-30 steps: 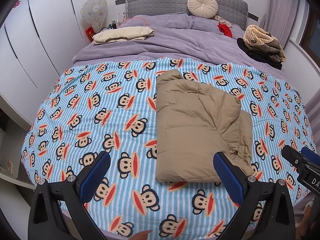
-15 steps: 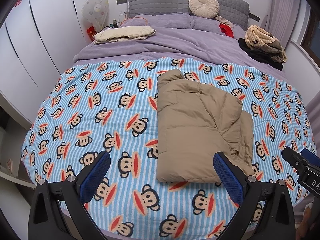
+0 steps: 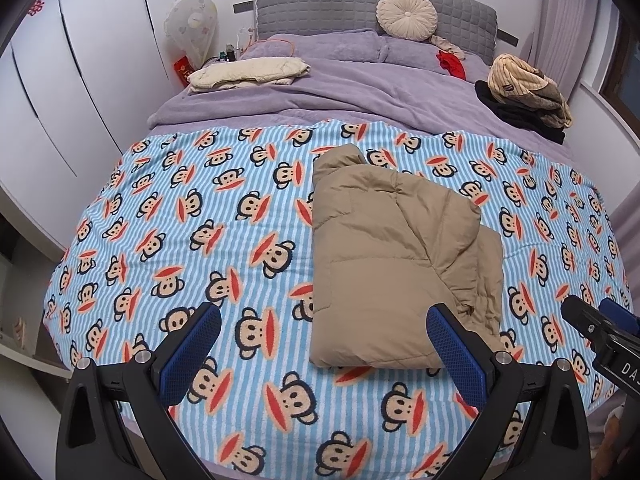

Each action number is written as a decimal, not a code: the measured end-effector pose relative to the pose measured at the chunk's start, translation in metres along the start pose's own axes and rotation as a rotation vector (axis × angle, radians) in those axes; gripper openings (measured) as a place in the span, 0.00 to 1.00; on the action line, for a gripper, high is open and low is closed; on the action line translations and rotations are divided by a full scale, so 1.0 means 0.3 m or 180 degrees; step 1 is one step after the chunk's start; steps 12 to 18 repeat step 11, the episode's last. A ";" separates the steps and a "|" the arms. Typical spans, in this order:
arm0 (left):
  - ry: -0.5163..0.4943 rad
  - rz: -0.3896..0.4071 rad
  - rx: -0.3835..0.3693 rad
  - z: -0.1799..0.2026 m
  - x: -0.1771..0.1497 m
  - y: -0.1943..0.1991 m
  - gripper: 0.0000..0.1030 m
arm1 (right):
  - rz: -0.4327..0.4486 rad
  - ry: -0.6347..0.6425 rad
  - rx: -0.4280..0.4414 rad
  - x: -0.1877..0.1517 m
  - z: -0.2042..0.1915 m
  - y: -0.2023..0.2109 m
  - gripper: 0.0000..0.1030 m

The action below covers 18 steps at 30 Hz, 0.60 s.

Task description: Fold large clothes

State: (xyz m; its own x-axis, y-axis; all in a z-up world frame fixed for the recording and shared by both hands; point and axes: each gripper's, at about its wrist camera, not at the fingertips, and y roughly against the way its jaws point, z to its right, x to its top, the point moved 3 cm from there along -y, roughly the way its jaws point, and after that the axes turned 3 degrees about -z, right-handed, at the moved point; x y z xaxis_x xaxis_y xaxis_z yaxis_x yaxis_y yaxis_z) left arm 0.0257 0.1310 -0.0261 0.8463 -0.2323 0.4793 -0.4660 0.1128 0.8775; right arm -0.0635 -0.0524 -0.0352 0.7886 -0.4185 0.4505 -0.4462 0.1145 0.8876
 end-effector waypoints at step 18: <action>0.0019 0.0062 -0.0039 0.032 -0.007 0.028 1.00 | 0.0000 -0.0012 0.0015 -0.001 0.001 0.005 0.89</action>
